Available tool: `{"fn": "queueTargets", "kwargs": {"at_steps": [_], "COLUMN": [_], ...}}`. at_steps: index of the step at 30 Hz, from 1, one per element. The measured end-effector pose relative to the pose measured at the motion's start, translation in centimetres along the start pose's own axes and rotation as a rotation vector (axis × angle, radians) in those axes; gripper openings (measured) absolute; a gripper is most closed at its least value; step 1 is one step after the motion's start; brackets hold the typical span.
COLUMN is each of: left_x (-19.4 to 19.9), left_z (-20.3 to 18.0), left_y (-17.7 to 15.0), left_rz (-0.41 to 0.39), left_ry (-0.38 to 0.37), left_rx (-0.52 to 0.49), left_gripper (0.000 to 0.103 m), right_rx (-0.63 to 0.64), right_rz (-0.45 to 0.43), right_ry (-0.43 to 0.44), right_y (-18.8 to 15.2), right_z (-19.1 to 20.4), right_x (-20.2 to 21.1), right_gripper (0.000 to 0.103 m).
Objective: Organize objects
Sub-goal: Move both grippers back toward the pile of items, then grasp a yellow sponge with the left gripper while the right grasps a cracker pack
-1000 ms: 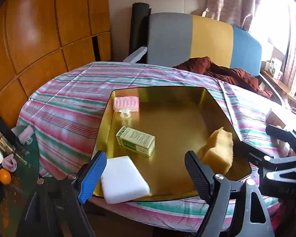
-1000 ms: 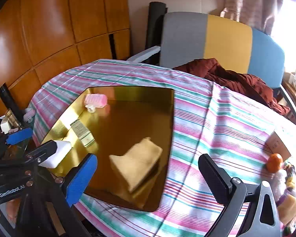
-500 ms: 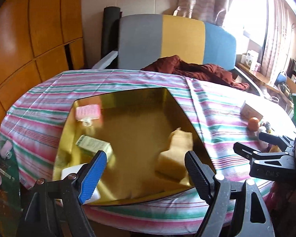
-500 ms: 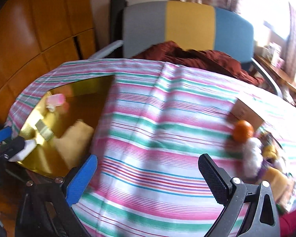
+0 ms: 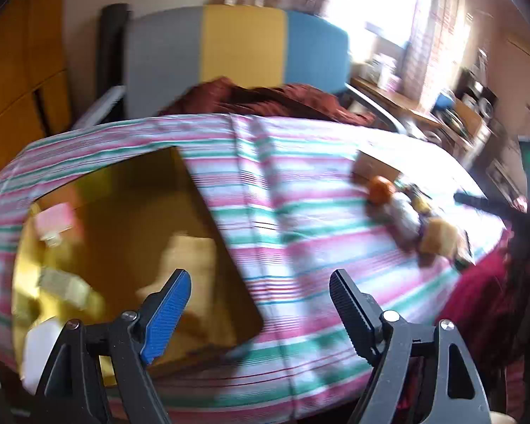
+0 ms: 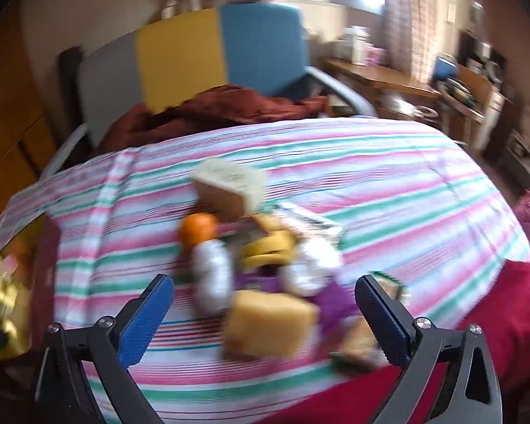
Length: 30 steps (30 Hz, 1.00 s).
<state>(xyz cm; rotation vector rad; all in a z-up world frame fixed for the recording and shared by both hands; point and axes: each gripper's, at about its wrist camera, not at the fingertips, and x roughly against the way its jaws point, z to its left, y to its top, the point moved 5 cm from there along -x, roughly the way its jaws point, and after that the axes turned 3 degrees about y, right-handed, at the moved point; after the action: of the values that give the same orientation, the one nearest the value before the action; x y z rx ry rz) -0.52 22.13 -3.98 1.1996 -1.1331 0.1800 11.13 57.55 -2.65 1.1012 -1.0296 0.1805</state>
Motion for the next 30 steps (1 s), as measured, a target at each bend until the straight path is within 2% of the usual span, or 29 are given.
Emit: {"fn": "queueTargets", "kwargs": {"at_steps": [4, 8, 10, 14, 20, 27, 30], "left_x": [-1.3, -2.3, -2.7, -3.8, -6.0, -8.9, -10.0], "left_z": [-4.0, -7.7, -9.7, -13.4, -19.4, -25.1, -26.7], "left_y": [0.2, 0.4, 0.5, 0.8, 1.3, 1.8, 1.9], "left_rz": [0.034, 0.055, 0.063, 0.076, 0.099, 0.127, 0.131], "left_ry": [-0.055, -0.114, -0.139, -0.186, -0.267, -0.295, -0.278], "left_rx": [-0.098, -0.164, -0.205, -0.265, -0.326, -0.366, -0.377], "left_gripper": [0.082, 0.082, 0.082, 0.083, 0.086, 0.086, 0.087], "right_rx": [-0.109, -0.170, -0.217, -0.299, -0.300, -0.303, -0.304], "right_rz": [0.042, 0.071, 0.100, 0.105, 0.095, 0.082, 0.080], "right_ry": [-0.098, -0.126, -0.069, 0.013, 0.039, 0.072, 0.079], "right_y": [0.7, 0.2, -0.1, -0.6, -0.6, -0.5, -0.4], "right_z": [-5.5, -8.6, -9.2, -9.9, -9.5, -9.7, -9.7], "right_x": [-0.7, -1.7, -2.4, -2.7, -2.8, -2.7, -2.7], "right_gripper": [0.103, 0.103, 0.103, 0.103, 0.103, 0.103, 0.103]}}
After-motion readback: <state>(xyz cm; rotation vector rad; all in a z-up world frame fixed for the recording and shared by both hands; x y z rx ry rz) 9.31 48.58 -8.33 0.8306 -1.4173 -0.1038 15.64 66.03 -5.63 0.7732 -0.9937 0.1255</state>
